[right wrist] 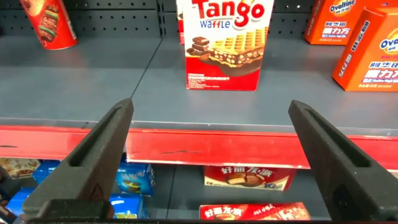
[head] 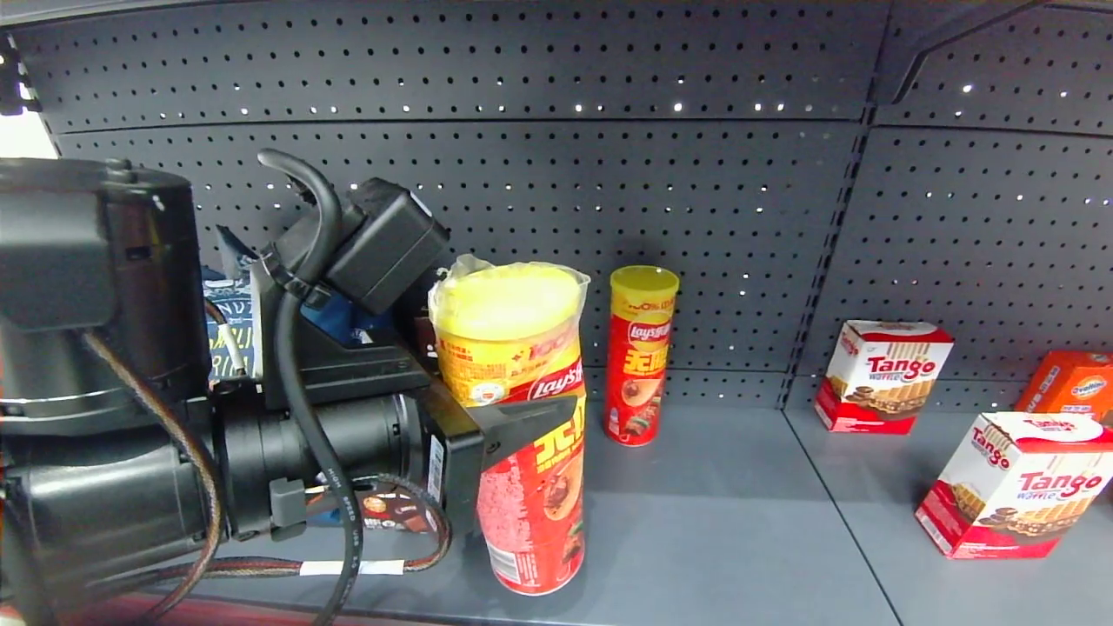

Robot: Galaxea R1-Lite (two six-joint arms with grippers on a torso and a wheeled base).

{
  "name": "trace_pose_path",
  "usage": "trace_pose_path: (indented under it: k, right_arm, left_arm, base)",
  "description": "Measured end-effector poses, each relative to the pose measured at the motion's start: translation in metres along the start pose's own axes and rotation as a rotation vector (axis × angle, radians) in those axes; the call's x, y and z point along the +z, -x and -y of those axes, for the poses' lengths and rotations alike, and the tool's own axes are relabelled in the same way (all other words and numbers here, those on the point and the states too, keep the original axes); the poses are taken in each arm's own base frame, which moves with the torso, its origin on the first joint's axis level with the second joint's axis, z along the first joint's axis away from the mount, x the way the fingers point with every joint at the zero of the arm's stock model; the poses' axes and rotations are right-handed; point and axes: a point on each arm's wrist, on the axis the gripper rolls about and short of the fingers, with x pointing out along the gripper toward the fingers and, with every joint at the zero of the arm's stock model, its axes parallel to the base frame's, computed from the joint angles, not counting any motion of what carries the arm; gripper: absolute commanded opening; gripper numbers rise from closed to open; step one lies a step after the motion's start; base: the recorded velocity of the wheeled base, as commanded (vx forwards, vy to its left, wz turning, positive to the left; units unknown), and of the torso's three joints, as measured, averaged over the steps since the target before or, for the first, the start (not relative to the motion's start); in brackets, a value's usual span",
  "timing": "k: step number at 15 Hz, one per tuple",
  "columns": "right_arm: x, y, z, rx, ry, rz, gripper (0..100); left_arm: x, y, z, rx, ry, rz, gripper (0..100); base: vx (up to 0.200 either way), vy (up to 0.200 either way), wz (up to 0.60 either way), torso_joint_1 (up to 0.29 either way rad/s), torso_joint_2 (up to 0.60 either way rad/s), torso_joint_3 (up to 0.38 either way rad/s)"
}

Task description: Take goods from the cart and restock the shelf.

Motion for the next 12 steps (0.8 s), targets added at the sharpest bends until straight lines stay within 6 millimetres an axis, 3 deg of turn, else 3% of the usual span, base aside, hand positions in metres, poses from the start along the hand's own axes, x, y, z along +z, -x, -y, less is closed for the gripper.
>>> trace_pose_path:
  k: [12]
  right_arm:
    - [0.0, 0.0, 0.0, 0.002, -0.001, 0.0, 100]
  left_arm:
    - [-0.0055, -0.0002, -0.0015, 0.005, 0.003, -0.015, 0]
  base:
    - [0.0, 0.0, 0.0, 0.0, 0.0, 0.0]
